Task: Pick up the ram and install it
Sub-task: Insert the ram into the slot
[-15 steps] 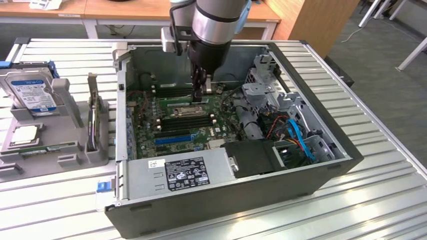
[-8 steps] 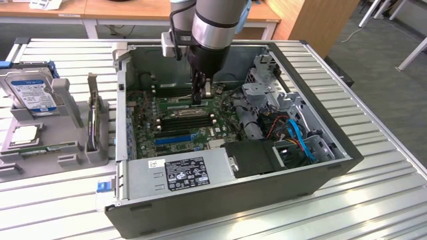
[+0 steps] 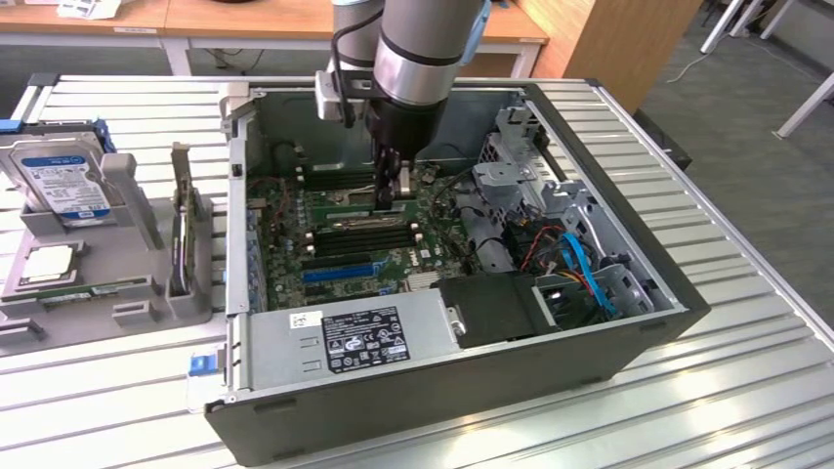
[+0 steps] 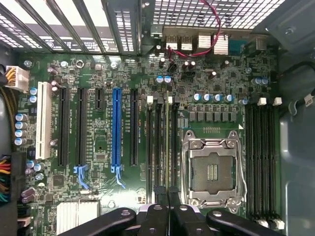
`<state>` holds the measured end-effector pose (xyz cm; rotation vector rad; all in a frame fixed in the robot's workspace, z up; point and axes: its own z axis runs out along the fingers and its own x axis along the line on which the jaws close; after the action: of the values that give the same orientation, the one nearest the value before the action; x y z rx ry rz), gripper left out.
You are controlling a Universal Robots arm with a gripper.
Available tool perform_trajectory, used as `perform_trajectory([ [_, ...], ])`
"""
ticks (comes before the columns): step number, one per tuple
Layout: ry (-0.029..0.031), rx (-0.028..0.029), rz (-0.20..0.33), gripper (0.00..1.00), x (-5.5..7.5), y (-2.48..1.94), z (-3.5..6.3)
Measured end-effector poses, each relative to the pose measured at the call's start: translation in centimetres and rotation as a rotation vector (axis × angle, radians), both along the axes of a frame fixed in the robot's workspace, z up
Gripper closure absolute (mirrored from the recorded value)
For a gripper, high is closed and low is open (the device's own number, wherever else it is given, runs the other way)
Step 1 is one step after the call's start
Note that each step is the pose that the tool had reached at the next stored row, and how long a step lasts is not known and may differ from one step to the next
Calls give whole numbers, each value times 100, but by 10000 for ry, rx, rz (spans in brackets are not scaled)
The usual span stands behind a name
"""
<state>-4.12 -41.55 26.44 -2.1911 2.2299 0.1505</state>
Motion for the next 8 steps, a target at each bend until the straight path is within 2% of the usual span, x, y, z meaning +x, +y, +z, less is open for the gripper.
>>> perform_trajectory([
  [8,1,-3,0,88,0,0,-39],
])
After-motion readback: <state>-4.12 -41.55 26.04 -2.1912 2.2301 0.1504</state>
